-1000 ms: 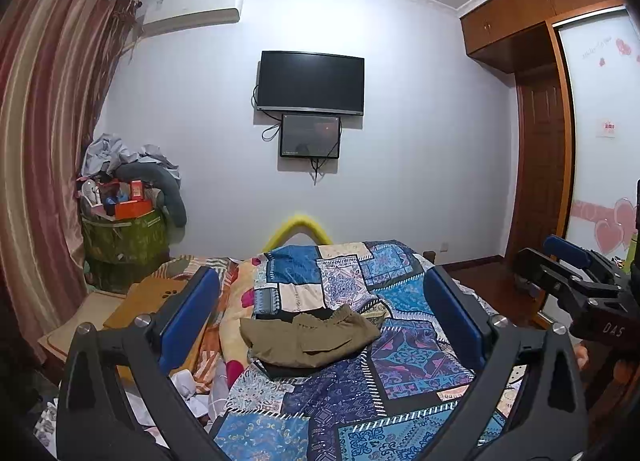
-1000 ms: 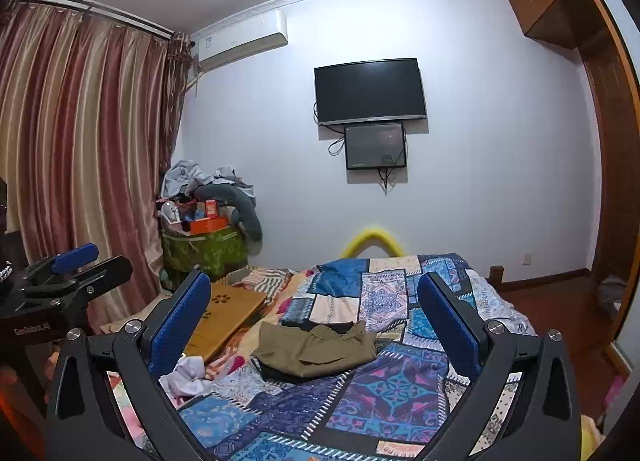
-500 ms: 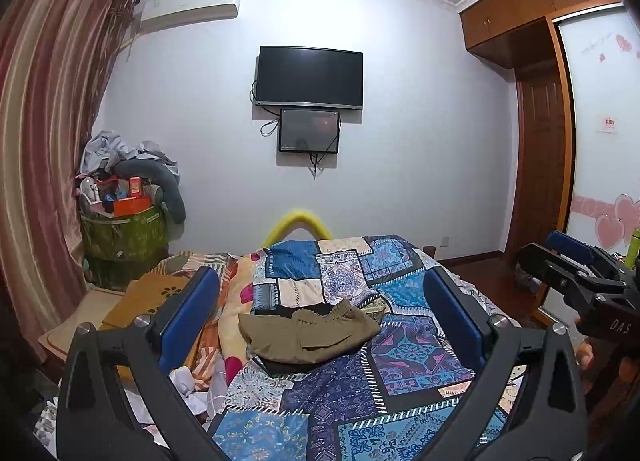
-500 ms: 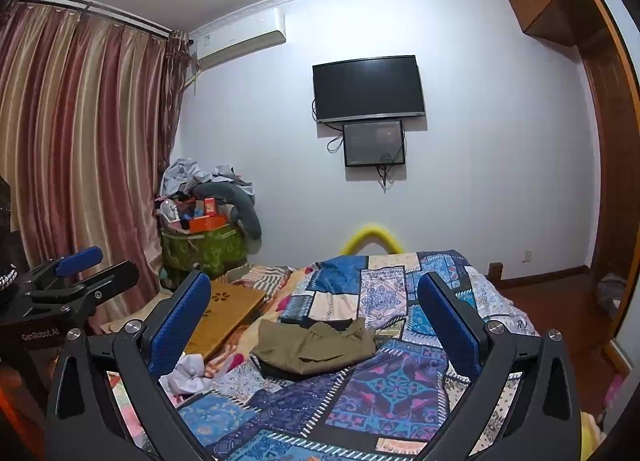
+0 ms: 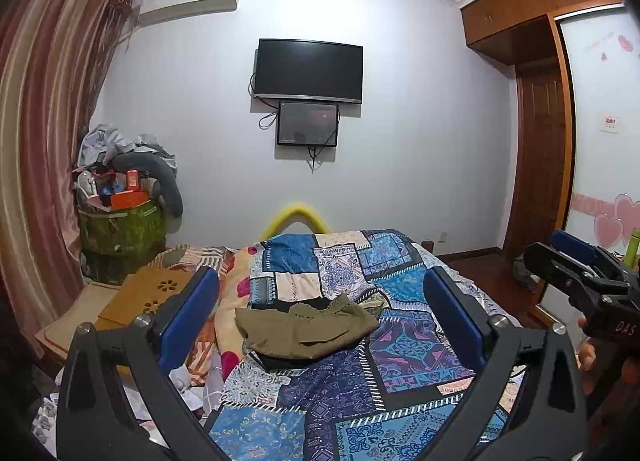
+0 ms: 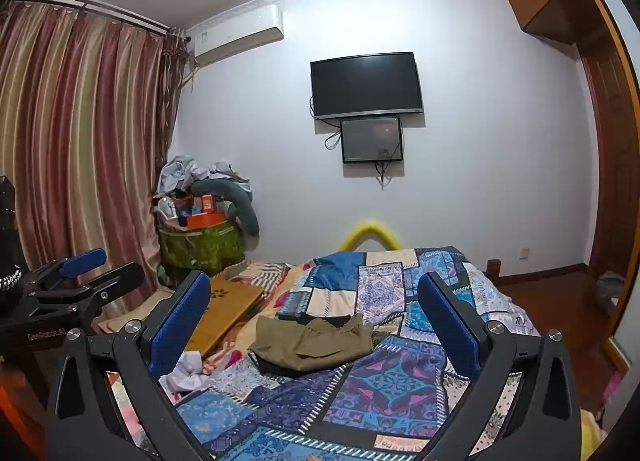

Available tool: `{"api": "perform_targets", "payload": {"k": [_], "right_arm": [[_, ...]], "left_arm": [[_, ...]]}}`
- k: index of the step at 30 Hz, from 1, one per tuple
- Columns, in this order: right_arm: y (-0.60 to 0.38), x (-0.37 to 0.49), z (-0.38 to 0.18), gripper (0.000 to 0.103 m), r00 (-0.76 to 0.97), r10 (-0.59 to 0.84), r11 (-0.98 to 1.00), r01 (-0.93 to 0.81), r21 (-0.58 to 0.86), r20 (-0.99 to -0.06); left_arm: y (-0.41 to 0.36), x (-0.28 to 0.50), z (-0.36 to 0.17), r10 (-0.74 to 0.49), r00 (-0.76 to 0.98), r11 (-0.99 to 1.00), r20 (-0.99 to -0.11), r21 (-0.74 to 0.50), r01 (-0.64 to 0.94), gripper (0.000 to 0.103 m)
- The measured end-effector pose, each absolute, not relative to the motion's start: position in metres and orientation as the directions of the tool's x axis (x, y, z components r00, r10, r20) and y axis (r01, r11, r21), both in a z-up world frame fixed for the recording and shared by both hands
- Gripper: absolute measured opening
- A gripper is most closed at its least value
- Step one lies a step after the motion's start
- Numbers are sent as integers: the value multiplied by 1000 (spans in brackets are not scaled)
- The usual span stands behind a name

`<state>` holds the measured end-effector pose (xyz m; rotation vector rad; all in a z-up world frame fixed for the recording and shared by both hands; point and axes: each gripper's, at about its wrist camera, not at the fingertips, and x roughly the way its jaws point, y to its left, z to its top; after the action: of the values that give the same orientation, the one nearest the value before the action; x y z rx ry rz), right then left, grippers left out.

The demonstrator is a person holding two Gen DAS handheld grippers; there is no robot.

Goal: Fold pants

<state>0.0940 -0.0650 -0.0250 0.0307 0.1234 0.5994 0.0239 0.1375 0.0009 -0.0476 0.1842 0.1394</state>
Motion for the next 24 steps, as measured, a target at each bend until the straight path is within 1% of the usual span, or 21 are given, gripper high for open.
{"api": "perform_targets", "payload": {"k": [8,17,20,24], "right_arm": [[-67,93,-26,103,816,567,824,-562,73,-113],[-67,92,-26,103,814,568,823,-563,76,-117],[-67,93,-26,103,813,570,822,-565,77,-117],[-67,92,-26,103,814,569,823,-564,73,-115]], "left_arm": [[138,27,-1,133,972,989,-194,-31,-142,103],[138,28,-1,101,974,993,-203,-43,-111,103],[138,29,-1,75,973,995,-219,-46,-87,103],[135,28,-1,73,974,996,-213,-36,-82,103]]}}
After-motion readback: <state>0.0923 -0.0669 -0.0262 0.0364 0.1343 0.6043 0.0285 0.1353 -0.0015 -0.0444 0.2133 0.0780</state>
